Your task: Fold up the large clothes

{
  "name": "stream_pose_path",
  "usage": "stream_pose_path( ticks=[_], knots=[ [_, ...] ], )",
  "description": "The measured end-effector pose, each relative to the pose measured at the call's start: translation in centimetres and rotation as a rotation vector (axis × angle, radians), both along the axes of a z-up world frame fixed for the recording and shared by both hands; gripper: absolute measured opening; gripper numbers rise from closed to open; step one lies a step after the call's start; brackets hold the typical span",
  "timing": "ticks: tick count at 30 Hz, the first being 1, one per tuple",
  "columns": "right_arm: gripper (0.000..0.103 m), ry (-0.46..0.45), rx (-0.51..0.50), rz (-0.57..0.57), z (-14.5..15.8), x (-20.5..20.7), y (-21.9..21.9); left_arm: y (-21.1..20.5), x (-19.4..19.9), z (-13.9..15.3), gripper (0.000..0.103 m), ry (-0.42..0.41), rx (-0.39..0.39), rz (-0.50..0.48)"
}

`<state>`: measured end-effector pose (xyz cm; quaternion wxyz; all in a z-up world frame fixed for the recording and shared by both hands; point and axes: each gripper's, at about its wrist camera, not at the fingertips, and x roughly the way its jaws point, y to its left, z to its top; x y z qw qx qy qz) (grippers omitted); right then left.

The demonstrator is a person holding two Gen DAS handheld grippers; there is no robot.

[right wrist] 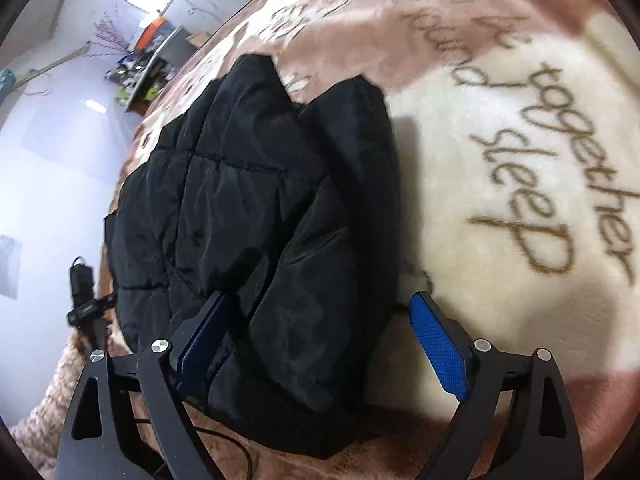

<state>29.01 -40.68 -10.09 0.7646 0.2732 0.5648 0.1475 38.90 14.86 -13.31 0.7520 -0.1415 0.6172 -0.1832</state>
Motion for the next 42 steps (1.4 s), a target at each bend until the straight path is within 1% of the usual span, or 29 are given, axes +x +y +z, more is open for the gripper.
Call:
stream_pose_path(
  ticks=[2, 4, 10, 12, 17, 19, 22, 25, 26, 28, 29, 30, 32, 34, 36, 37, 39, 41, 42],
  knots=[
    [0.091, -0.005, 0.019, 0.028, -0.3, 0.4, 0.4, 0.1, 0.4, -0.6, 0.102, 0.003, -0.017, 0.001],
    [0.097, -0.006, 0.024, 0.054, -0.7, 0.8, 0.8, 0.2, 0.5, -1.4, 0.103, 0.017, -0.037, 0.004],
    [0.099, 0.027, 0.093, 0.092, -2.1, 1.9, 1.4, 0.8, 0.8, -3.5, 0.103, 0.067, -0.118, 0.032],
    [0.099, 0.031, 0.102, 0.117, -2.7, 2.4, 1.3, 1.0, 0.9, -3.7, 0.103, 0.070, -0.116, 0.025],
    [0.098, 0.060, 0.141, 0.154, -3.3, 3.0, 1.4, 0.2, 2.0, -4.1, 0.103, 0.099, -0.081, -0.011],
    [0.098, 0.045, 0.133, 0.166, -3.3, 3.1, 1.6, 0.0, 2.1, -4.1, 0.103, 0.100, -0.073, -0.019],
    [0.098, 0.053, 0.139, 0.170, -3.4, 2.8, 1.7, 0.1, 2.0, -4.1, 0.103, 0.104, -0.071, -0.018],
    [0.098, 0.068, 0.134, 0.173, -3.5, 2.5, 1.8, -1.3, 2.4, -3.9, 0.103, 0.108, -0.058, -0.015],
    [0.097, 0.070, 0.134, 0.170, -3.4, 2.5, 1.9, -1.4, 2.3, -3.9, 0.102, 0.108, -0.057, -0.014],
    [0.094, 0.071, 0.121, 0.173, -3.1, 2.5, 2.3, -1.6, 2.3, -3.7, 0.095, 0.098, -0.064, -0.017],
    [0.092, 0.059, 0.120, 0.177, -2.9, 2.4, 2.4, -2.2, 2.4, -3.4, 0.094, 0.097, -0.063, -0.012],
    [0.090, 0.053, 0.122, 0.178, -2.8, 2.3, 2.3, -2.5, 2.5, -3.3, 0.090, 0.097, -0.063, -0.009],
    [0.083, 0.043, 0.135, 0.172, -2.7, 2.1, 2.4, -2.7, 2.2, -3.0, 0.083, 0.094, -0.078, -0.002],
    [0.071, 0.016, 0.141, 0.181, -2.3, 1.8, 2.6, -2.8, 2.1, -2.7, 0.071, 0.090, -0.097, -0.001],
    [0.066, -0.002, 0.151, 0.181, -1.9, 1.6, 2.6, -3.0, 2.1, -2.4, 0.065, 0.082, -0.104, -0.006],
    [0.066, -0.007, 0.152, 0.179, -1.9, 1.5, 2.6, -3.1, 2.1, -2.2, 0.063, 0.078, -0.106, -0.008],
    [0.065, -0.004, 0.150, 0.176, -1.9, 1.5, 2.8, -3.3, 2.3, -2.2, 0.063, 0.085, -0.112, 0.005],
    [0.066, 0.006, 0.152, 0.169, -1.9, 1.7, 2.8, -3.1, 2.4, -2.6, 0.070, 0.090, -0.135, 0.015],
    [0.067, 0.017, 0.137, 0.165, -1.8, 1.9, 2.8, -2.4, 2.5, -3.3, 0.076, 0.106, -0.155, 0.034]
  ],
)
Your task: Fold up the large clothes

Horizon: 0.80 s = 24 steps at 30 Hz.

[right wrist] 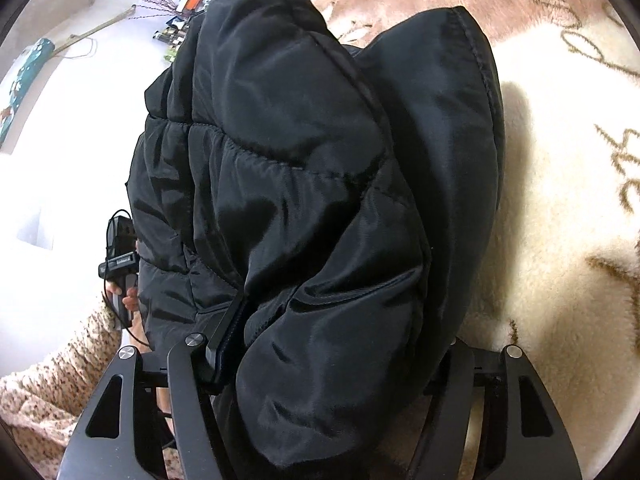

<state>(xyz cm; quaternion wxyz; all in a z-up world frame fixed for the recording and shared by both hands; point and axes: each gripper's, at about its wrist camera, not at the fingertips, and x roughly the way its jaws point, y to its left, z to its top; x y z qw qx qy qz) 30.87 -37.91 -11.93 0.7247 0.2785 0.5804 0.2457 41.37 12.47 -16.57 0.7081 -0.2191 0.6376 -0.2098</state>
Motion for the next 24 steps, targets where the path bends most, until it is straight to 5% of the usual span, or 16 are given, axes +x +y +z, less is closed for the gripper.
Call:
stream_pose_path(
  ticks=[5, 10, 13, 24],
  knots=[
    [0.070, 0.018, -0.013, -0.023, 0.0, -0.1, 0.2, 0.7, -0.1, -0.5, 0.077, 0.039, -0.008, 0.039],
    [0.061, -0.020, -0.062, -0.037, 1.3, -1.0, 0.5, -0.9, -1.5, 0.9, 0.048, 0.001, 0.014, 0.023],
    [0.051, -0.066, -0.080, -0.059, 2.6, -1.9, 0.9, -0.9, -2.0, 2.4, 0.041, -0.034, 0.024, 0.028],
    [0.039, -0.209, -0.121, -0.077, 7.3, -3.5, 3.0, 1.6, -4.5, 6.6, 0.033, -0.164, -0.022, 0.066]
  ],
)
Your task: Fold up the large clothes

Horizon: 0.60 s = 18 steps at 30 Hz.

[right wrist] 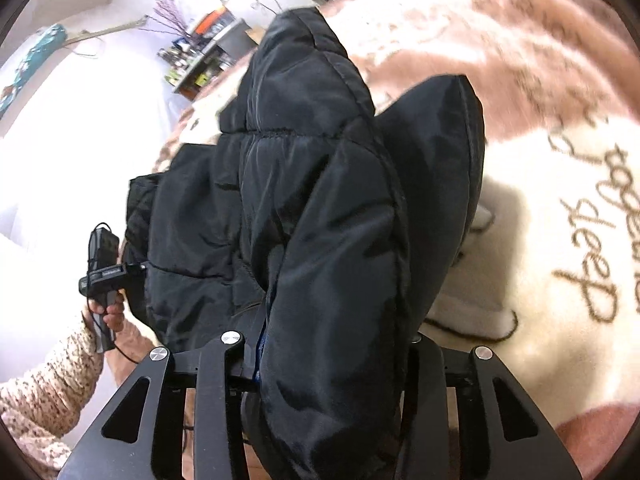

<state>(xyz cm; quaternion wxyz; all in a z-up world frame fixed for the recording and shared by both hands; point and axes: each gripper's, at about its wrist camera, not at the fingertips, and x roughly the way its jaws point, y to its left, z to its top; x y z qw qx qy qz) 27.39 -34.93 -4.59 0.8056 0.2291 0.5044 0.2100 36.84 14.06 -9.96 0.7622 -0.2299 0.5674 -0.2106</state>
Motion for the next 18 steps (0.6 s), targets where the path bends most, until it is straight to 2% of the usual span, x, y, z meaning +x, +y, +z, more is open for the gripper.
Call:
stream_pose_path(
  ticks=[6, 14, 18],
  knots=[
    [0.038, -0.050, 0.005, 0.014, 1.0, -0.2, 1.7, 2.3, -1.3, 3.0, 0.032, -0.068, -0.011, -0.018],
    [0.038, -0.113, 0.050, 0.057, 2.4, 0.3, 5.2, 7.6, -3.2, 4.5, 0.032, -0.121, -0.018, 0.035],
    [0.038, -0.136, 0.047, 0.094, 3.6, 0.1, 5.8, 10.1, -4.5, 6.2, 0.032, -0.141, -0.009, 0.069]
  ],
)
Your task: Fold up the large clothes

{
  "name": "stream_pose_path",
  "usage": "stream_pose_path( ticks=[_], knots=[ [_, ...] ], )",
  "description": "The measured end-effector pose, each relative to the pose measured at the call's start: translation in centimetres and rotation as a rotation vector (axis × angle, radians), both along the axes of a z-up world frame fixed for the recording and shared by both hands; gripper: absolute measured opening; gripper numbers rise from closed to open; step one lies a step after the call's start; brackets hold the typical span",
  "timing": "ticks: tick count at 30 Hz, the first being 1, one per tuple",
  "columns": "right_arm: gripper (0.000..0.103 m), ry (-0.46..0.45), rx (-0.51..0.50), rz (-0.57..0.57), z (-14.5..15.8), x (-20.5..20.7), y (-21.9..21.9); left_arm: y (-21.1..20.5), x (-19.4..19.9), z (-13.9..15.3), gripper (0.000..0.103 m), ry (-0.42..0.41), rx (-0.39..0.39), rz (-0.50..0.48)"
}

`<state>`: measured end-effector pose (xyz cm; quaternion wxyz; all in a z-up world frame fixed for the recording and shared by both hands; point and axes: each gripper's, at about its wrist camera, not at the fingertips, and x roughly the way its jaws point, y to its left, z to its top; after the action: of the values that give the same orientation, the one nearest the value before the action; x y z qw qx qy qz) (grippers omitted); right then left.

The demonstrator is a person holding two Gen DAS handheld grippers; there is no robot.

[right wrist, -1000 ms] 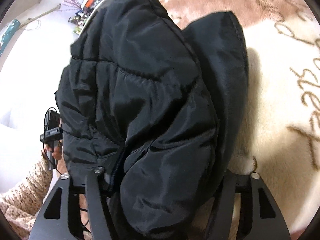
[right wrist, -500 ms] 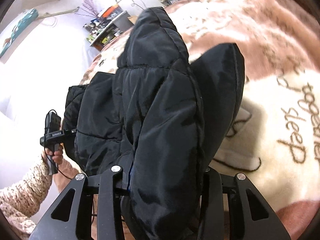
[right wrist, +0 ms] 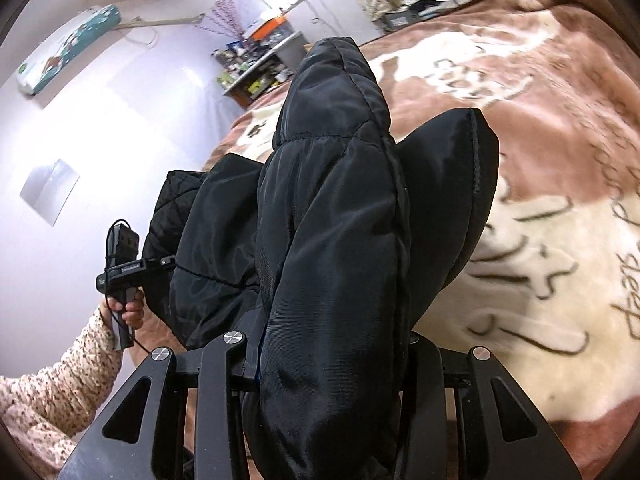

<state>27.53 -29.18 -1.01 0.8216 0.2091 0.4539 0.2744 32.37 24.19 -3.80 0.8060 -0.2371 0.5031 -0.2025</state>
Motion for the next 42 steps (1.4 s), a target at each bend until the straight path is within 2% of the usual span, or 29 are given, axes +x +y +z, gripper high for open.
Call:
stream_pose_path(
  ticks=[5, 14, 22, 33, 39, 42],
  knots=[
    [0.038, -0.011, -0.005, 0.046, -0.8, 0.3, 0.7, 2.9, -0.1, 0.2, 0.032, -0.009, 0.018, 0.052],
    [0.038, 0.004, 0.005, 0.096, -2.8, 1.7, 5.4, 7.6, -0.8, 0.3, 0.032, -0.006, 0.067, 0.104],
    [0.038, 0.012, -0.036, 0.136, -4.8, 2.6, 9.0, 10.9, -1.6, -1.6, 0.032, 0.016, 0.085, 0.138],
    [0.038, 0.064, -0.126, 0.126, -8.1, 2.0, 9.2, 10.2, -0.6, -4.7, 0.037, 0.059, 0.107, 0.152],
    [0.040, 0.073, -0.137, 0.111, -8.7, 1.0, 8.9, 9.7, -0.3, -5.6, 0.046, 0.061, 0.155, 0.158],
    [0.042, 0.079, -0.161, 0.109, -8.6, 1.0, 9.3, 9.5, 0.1, -6.0, 0.052, 0.074, 0.154, 0.167]
  ],
)
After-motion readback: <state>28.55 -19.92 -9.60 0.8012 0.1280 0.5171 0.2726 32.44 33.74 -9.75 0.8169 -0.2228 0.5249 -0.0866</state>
